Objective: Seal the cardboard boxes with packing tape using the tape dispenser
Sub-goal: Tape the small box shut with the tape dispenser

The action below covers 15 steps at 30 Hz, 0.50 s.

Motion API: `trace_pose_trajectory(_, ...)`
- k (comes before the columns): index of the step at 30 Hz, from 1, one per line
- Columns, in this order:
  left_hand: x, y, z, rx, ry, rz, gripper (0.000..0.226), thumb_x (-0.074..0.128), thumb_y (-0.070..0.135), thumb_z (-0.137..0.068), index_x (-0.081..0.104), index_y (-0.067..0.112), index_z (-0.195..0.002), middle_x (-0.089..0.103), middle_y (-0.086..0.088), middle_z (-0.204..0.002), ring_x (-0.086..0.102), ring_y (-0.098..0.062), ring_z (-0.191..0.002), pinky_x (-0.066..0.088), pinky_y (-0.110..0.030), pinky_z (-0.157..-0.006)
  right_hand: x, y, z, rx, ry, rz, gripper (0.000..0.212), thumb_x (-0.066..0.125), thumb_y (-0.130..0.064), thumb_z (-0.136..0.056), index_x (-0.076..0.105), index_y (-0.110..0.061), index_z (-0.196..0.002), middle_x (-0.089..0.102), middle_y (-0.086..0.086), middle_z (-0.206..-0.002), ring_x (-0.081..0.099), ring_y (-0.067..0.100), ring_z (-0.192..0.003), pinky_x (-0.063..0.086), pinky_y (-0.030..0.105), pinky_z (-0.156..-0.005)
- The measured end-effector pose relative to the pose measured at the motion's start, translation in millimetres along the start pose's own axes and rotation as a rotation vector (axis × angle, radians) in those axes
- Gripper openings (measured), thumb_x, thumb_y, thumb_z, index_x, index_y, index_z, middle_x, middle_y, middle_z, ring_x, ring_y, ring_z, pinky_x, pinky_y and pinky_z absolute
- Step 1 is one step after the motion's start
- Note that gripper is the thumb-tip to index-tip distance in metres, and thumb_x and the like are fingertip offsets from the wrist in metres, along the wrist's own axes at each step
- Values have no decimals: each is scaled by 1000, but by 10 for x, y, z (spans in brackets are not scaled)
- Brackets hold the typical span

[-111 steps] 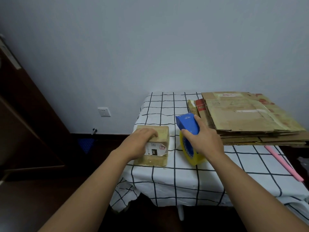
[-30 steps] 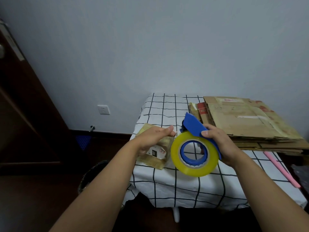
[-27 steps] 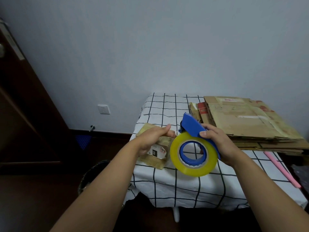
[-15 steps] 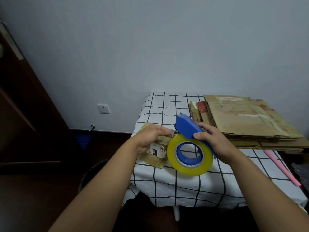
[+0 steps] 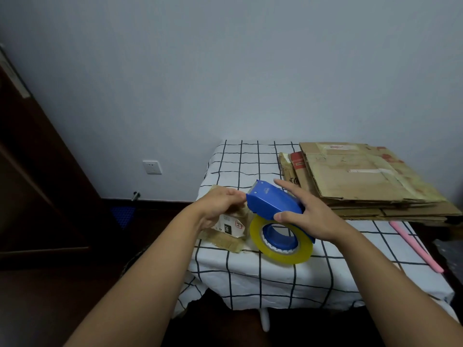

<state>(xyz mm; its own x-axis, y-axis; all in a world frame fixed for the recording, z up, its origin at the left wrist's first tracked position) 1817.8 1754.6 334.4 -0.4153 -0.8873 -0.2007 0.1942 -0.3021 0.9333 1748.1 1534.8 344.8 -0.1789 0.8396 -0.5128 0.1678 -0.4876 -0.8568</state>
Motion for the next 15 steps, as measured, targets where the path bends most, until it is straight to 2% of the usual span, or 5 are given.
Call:
trace_pose_trajectory(3,0,18,-3,-4,-60,-53,22,54,4,-96,72,3,-109,71,-22,-100,65,-26,-87,57,-39,-83,0,-28,10,-42,-30,143,76,65,-68,-69,28,-74,-135,45,-19,-135,54,3,-108,49,24,-84)
trace_pose_trajectory(5,-11,29,-17,-29,-70,-90,22,54,-2,-93,70,-4,-108,71,-22,-101,68,-26,-86,57,-35,-78,-28,-36,20,-65,-50,248,75,59,-73,-70,24,-74,-137,46,-17,-137,53,6,-110,50,34,-92)
trace_pose_trajectory(8,-15,60,-60,-65,-52,-174,14,58,-3,-90,70,-7,-97,72,-23,-102,72,-26,-85,59,-36,-78,-67,-28,25,-89,-89,366,74,56,-75,-71,21,-76,-136,51,-16,-136,52,7,-112,48,38,-96)
trace_pose_trajectory(11,-11,88,-118,-109,-35,-285,13,63,3,-87,69,8,-77,74,-16,-90,74,-30,-84,58,-48,-87,-70,28,32,-80,-136,437,75,55,-77,-70,18,-77,-136,54,-11,-130,53,9,-108,49,39,-94)
trace_pose_trajectory(15,16,122,-169,-140,-32,-365,5,65,6,-84,66,9,-81,75,-11,-84,74,-26,-80,56,-48,-89,-96,62,25,-42,-153,479,74,54,-68,-70,17,-71,-133,54,-5,-117,57,8,-89,48,28,-70)
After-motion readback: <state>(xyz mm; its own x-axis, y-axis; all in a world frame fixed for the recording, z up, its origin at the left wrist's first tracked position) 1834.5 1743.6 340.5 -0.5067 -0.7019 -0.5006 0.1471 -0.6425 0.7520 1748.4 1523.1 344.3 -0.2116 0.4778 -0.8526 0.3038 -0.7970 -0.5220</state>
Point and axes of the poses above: each hand's wrist, its own z-axis away from the middle knuckle, its own x-axis out of the palm, y = z × x, the point moved 3 cm from there along -z, towards the middle knuckle
